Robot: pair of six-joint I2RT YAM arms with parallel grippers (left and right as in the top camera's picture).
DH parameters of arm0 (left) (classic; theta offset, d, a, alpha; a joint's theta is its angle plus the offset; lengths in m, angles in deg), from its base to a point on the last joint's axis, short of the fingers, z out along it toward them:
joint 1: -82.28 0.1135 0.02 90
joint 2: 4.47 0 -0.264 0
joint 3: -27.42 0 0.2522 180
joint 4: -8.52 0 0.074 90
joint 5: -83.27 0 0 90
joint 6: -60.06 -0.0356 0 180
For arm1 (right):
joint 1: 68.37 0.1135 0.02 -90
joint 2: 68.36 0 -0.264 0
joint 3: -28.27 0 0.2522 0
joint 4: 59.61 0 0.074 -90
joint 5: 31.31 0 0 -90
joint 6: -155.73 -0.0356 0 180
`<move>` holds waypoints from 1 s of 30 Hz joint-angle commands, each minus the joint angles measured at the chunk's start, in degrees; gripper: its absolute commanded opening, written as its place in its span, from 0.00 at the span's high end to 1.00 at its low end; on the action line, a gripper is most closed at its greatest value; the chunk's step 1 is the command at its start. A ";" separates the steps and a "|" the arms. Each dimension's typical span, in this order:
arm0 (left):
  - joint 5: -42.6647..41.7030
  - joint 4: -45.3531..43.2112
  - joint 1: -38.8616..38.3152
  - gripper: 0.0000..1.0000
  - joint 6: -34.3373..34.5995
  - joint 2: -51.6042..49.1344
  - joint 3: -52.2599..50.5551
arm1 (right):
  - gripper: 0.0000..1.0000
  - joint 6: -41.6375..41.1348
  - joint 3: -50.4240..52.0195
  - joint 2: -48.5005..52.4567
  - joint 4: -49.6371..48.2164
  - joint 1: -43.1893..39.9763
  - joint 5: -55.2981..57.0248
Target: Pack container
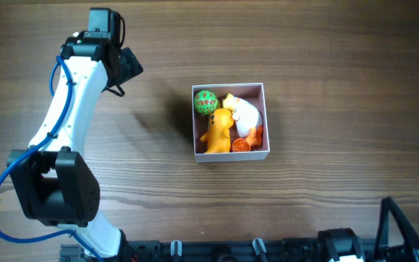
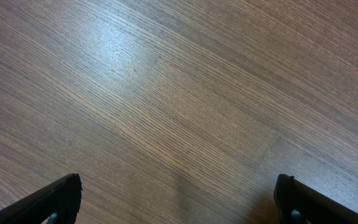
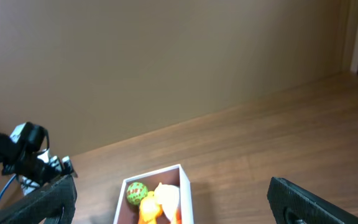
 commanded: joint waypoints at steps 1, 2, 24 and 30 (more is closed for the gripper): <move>-0.11 0.00 0.28 0.00 -0.09 1.49 0.37 | 0.00 0.22 4.31 -2.27 -0.26 0.15 -1.88; -0.11 0.00 0.28 0.00 -0.09 1.49 0.37 | 0.00 0.44 6.54 -3.02 -1.44 0.15 -1.79; -0.11 0.00 0.28 0.00 -0.09 1.49 0.37 | 0.00 18.49 68.22 -21.92 -61.02 -4.35 -7.96; -0.11 0.00 0.28 0.00 -0.09 1.49 0.37 | 0.00 23.43 74.25 -22.03 -65.20 -4.35 -7.89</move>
